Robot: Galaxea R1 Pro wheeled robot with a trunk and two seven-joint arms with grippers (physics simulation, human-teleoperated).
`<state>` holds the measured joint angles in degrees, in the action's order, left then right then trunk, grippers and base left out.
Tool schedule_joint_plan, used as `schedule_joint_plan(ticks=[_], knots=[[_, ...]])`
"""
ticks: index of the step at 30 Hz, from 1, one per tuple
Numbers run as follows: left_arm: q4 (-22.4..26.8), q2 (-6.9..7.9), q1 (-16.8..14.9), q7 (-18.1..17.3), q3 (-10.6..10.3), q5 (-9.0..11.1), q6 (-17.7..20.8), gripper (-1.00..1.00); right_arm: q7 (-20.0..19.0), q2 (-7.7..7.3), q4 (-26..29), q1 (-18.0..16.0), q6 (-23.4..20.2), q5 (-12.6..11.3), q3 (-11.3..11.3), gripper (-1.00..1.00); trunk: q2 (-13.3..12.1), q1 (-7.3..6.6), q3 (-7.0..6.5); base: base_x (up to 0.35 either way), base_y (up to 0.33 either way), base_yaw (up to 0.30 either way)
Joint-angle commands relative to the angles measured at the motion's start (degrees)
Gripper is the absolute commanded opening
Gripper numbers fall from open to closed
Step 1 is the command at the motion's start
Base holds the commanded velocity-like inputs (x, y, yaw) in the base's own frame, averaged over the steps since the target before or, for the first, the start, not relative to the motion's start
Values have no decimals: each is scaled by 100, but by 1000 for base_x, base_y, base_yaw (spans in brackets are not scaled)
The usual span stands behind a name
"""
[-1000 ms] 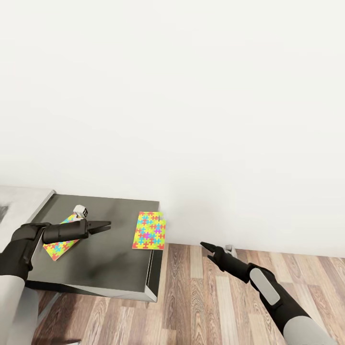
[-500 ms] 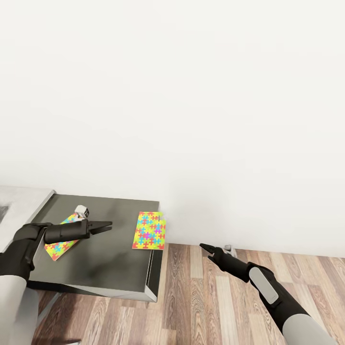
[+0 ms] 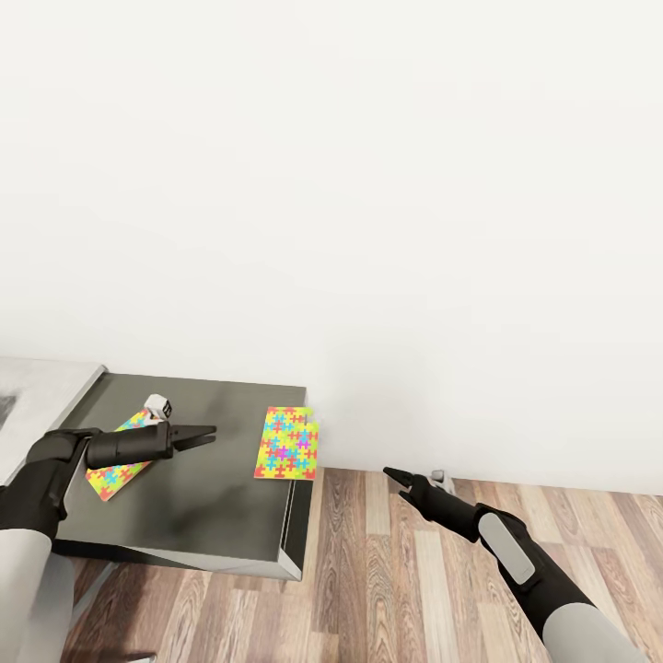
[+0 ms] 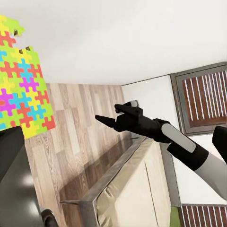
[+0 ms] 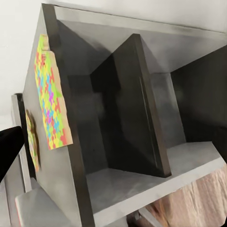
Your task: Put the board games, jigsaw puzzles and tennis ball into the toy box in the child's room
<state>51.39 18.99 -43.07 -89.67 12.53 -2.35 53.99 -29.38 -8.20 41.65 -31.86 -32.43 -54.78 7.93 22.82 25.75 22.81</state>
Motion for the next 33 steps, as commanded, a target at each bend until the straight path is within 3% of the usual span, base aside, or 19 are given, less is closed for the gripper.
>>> schedule_joint_plan(ticks=[1, 25, 33], knots=[[2, 0, -5, -33, 4, -24, 62, 100, -1, -6, 1, -4, -17, -32, 15, 100, 10, 3, 9, 0, 0, 0], [9, -10, 1, -33, 4, -15, 59, 100, -6, -2, 1, -4, -17, -32, 15, 100, 10, 3, 9, 0, -16, 0], [169, -138, 38, -33, -7, -4, 68, 100, -6, 2, 93, -4, -17, -32, 20, 100, 10, 3, 9, 0, -18, 16]])
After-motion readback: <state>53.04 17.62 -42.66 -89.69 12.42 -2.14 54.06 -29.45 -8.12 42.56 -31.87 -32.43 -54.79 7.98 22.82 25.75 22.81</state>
